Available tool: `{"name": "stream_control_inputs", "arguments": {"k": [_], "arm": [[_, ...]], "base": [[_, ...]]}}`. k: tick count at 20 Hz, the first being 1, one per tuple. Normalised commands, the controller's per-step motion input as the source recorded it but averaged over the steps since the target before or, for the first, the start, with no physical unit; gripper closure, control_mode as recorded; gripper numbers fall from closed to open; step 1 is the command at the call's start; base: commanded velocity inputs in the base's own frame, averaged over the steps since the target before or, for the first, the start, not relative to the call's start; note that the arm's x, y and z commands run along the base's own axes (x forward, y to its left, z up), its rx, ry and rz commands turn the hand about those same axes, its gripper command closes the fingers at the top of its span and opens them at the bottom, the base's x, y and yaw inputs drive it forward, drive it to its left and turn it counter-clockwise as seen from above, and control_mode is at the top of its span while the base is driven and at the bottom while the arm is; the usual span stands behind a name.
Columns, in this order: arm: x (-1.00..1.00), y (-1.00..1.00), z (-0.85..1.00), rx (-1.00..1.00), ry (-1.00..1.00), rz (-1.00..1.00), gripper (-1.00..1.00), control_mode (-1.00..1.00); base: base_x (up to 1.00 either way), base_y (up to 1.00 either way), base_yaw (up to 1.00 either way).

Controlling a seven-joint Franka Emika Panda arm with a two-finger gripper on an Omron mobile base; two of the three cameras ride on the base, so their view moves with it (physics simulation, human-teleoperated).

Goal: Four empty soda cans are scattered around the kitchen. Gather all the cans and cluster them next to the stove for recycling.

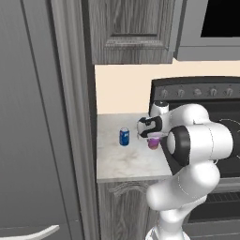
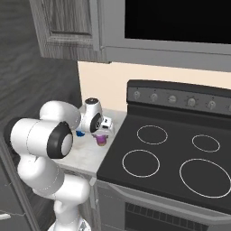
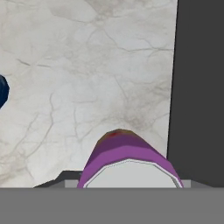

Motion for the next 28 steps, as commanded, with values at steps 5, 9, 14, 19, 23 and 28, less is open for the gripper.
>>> {"name": "stream_control_inputs", "arguments": {"k": [5,9,14,19,23,28], "arm": [[0.0,0.0,0.0,0.0,0.0,0.0,1.0,-1.0],[0.05,0.0,-0.04,0.0,0.0,0.0,-1.0,-1.0],[0.09,0.0,-0.03,0.0,0.0,0.0,-1.0,-1.0],[0.08,0.0,-0.02,0.0,0.0,0.0,-1.0,-1.0],[-0.1,-0.02,0.09,0.0,-0.03,0.0,-1.0,-1.0],[-0.29,-0.03,0.33,0.0,-0.04,0.0,-1.0,-1.0]], "base": [[0.0,0.0,0.0],[0.0,0.0,0.0],[0.0,0.0,0.0],[0.0,0.0,0.0],[0.0,0.0,0.0],[0.0,0.0,0.0]]}}
